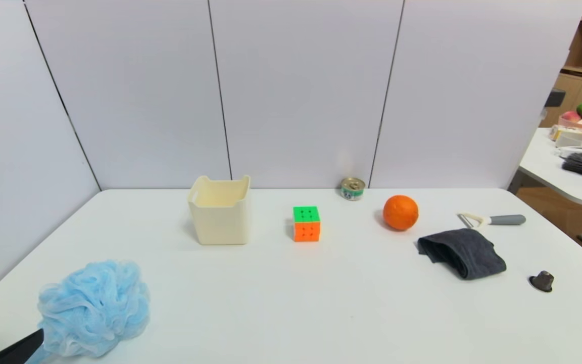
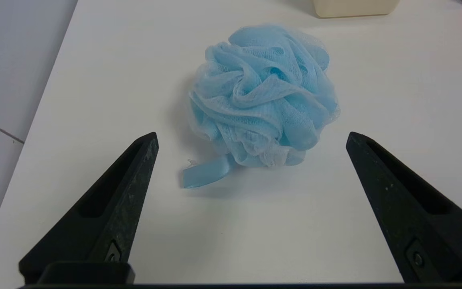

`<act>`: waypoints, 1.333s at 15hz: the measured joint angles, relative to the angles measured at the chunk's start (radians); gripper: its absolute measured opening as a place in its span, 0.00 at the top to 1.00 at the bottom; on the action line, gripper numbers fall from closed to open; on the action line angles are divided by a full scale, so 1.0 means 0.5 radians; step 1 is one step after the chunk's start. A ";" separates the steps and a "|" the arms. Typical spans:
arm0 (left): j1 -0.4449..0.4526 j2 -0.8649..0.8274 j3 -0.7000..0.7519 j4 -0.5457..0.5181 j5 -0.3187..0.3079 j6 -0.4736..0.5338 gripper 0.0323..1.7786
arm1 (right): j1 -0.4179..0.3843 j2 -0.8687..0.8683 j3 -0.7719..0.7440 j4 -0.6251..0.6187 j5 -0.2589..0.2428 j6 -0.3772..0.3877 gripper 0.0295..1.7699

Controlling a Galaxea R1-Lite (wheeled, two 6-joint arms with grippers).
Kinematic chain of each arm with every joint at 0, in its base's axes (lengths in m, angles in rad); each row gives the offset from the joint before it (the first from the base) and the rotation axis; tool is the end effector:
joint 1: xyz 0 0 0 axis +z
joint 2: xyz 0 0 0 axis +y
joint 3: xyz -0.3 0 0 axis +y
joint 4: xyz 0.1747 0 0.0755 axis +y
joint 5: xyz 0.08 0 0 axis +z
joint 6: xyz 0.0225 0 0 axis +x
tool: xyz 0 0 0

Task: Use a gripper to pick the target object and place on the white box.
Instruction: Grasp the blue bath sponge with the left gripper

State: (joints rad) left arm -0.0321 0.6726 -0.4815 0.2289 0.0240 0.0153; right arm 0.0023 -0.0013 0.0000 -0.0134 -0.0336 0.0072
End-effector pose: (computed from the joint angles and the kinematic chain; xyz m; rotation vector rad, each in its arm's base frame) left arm 0.0448 -0.0009 0.1861 0.0269 0.4198 -0.0112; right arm -0.0229 -0.0008 0.0768 0.0075 -0.0148 -0.0312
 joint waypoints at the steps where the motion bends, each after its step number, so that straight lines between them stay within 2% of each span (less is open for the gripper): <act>1: -0.011 0.163 -0.104 0.009 0.000 0.006 0.05 | 0.000 0.000 0.000 0.000 0.000 0.001 0.04; 6: -0.046 0.867 -0.548 0.085 -0.004 0.011 0.05 | 0.000 0.000 0.000 0.000 0.001 0.001 0.04; 9: -0.051 1.143 -0.810 0.376 -0.068 0.011 0.05 | -0.001 0.000 0.000 0.001 0.000 0.002 0.04; 12: -0.052 1.319 -0.998 0.746 -0.128 0.011 0.05 | -0.001 0.000 0.000 0.000 0.000 0.001 0.04; 15: -0.051 1.427 -1.080 0.931 -0.130 0.024 0.05 | 0.000 0.000 0.000 0.000 0.000 0.001 0.04; 20: -0.050 1.566 -1.101 0.976 -0.130 0.021 0.05 | 0.000 0.000 0.000 0.001 0.001 0.000 0.04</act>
State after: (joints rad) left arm -0.0570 1.4557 -1.0319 0.7168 -0.0409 0.0260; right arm 0.0023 -0.0013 0.0000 -0.0130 -0.0332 0.0072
